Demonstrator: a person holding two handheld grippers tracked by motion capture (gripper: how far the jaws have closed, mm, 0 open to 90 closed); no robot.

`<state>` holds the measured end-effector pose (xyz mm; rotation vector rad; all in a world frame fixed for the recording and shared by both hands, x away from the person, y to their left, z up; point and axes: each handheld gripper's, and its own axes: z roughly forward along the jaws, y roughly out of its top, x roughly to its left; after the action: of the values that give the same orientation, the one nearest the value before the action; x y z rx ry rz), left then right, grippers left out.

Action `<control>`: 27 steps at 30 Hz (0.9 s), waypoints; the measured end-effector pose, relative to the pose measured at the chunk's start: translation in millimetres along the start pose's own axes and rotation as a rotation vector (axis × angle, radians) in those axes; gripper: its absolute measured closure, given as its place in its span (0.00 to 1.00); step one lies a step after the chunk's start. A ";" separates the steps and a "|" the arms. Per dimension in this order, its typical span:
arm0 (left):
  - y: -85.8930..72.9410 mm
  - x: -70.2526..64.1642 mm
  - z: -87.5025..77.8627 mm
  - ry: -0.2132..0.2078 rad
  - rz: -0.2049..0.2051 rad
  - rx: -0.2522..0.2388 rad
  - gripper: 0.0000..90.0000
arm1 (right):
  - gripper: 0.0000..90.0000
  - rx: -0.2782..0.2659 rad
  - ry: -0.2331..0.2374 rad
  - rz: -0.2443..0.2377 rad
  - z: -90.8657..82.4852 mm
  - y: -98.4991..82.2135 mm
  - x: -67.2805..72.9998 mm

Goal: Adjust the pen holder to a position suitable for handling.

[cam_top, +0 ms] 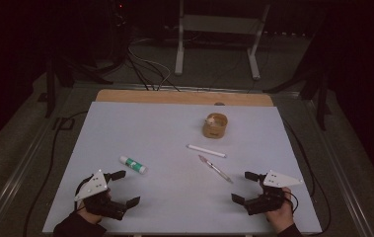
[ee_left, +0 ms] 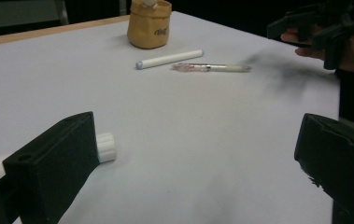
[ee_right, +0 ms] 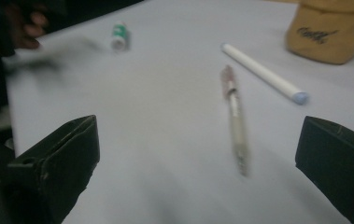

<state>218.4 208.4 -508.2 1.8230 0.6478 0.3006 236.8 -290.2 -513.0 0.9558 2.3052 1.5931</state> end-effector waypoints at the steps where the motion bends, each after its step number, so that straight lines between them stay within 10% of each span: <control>1: 0.2 -0.5 0.4 0.002 0.002 0.004 0.00 | 0.00 -0.006 0.013 0.015 1.1 -0.7 -0.7; 27: -0.5 -3.9 -0.8 -0.045 -0.017 -0.014 0.00 | 0.00 0.007 -0.002 -0.054 4.7 18.9 24.1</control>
<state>214.7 207.0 -507.9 1.8049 0.6287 0.2515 228.0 -268.0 -493.2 0.8891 2.3162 1.5631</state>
